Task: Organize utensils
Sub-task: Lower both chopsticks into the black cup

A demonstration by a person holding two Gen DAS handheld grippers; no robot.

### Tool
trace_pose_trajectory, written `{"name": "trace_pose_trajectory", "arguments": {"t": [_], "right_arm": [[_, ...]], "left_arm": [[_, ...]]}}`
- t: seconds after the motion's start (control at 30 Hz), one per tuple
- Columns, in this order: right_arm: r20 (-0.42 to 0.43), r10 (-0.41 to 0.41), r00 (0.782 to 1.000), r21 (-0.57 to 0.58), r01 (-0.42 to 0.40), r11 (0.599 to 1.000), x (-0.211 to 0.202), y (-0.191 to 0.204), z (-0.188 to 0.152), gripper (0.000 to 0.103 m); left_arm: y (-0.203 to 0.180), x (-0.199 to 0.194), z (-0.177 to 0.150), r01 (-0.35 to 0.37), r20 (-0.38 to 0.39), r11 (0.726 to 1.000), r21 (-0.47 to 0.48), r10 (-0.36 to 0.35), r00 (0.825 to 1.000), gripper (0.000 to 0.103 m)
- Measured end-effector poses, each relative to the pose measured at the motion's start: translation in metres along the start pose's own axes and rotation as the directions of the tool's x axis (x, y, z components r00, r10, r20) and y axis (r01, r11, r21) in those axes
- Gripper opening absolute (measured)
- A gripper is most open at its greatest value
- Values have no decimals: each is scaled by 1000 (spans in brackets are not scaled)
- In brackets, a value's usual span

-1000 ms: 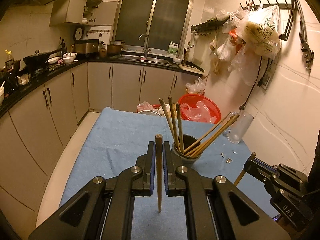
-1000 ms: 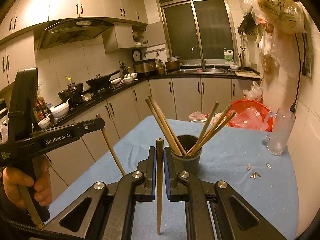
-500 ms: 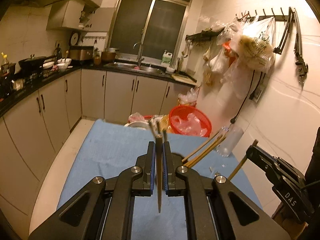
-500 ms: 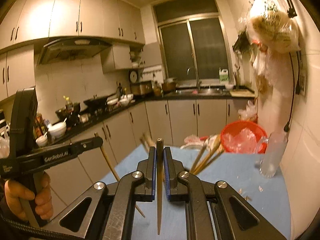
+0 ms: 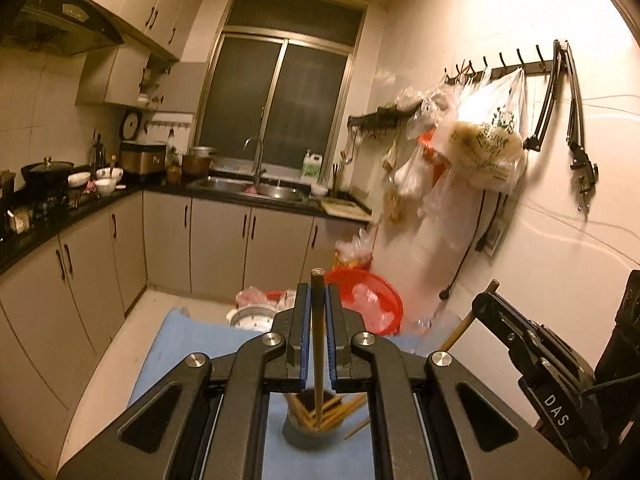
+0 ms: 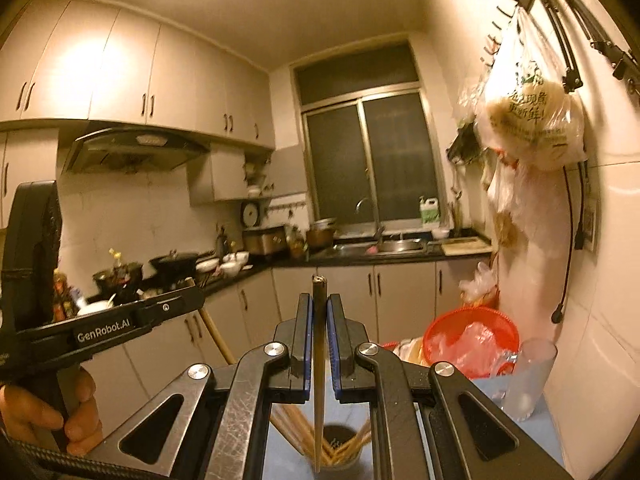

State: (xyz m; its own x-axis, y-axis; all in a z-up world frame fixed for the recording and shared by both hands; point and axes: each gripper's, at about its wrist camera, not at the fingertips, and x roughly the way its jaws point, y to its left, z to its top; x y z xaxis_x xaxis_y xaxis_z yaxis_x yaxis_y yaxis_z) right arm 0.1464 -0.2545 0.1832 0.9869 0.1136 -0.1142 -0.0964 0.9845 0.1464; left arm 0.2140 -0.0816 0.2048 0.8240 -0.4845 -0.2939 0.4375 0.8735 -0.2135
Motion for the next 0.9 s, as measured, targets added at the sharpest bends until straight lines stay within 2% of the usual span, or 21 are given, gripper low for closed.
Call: {"name": "trace_pose_trajectory", "arguments": {"t": [0.13, 0.3, 0.57, 0.9], "right_arm": [[20, -34, 999, 16, 34, 999, 13, -5, 0, 8], [10, -50, 999, -1, 50, 999, 27, -10, -13, 7], [-29, -61, 998, -18, 61, 998, 46, -20, -38, 7], [-119, -65, 991, -12, 65, 998, 60, -29, -73, 8]], "left_arm": [[-4, 18, -2, -10, 11, 1000, 1, 10, 1000, 6], [-1, 43, -14, -17, -22, 1000, 4, 17, 1000, 6], [11, 67, -36, -33, -71, 999, -1, 33, 997, 6], [30, 84, -66, -63, -138, 997, -43, 57, 989, 6]]}}
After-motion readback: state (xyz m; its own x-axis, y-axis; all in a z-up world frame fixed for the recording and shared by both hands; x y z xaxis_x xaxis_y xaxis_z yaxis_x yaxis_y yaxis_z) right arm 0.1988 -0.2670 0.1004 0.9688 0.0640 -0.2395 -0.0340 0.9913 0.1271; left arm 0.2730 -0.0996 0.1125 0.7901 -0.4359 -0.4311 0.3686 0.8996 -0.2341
